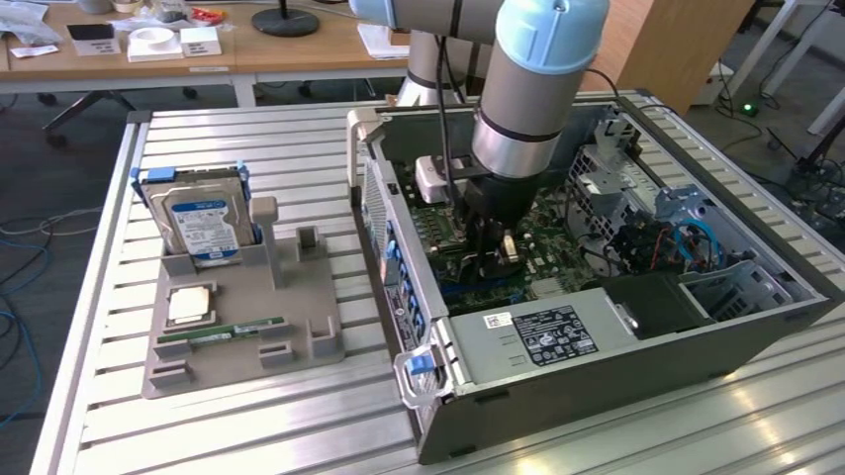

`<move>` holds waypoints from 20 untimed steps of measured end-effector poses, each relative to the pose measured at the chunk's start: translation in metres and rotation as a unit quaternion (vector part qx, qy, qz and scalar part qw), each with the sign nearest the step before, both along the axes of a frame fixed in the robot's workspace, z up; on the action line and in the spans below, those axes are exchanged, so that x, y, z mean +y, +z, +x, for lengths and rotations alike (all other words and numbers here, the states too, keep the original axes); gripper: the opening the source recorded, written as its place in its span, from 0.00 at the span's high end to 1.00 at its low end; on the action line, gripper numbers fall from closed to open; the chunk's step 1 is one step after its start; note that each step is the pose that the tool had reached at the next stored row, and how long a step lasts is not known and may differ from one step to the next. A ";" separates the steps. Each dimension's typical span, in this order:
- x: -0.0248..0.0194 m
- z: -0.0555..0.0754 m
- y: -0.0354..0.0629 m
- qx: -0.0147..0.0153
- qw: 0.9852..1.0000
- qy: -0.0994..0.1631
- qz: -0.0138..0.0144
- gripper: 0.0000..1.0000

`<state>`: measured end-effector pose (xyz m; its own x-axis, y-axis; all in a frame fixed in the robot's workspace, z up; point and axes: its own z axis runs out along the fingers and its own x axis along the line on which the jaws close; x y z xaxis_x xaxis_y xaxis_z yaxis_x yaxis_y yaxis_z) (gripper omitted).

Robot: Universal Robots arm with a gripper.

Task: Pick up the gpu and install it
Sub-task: 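Insert the gpu into the slot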

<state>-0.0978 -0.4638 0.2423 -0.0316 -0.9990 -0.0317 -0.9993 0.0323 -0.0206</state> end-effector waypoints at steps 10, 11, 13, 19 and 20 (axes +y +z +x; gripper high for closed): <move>0.0000 0.000 0.0155 0.000 1.000 0.000 0.000 0.56; 0.0000 0.000 0.0163 0.000 1.000 0.000 0.000 0.56; 0.0000 0.000 0.0181 0.000 1.000 0.000 0.000 0.56; 0.0002 0.000 0.0230 0.000 1.000 0.000 0.000 0.56; 0.0001 0.000 0.0237 0.000 1.000 0.000 0.000 0.56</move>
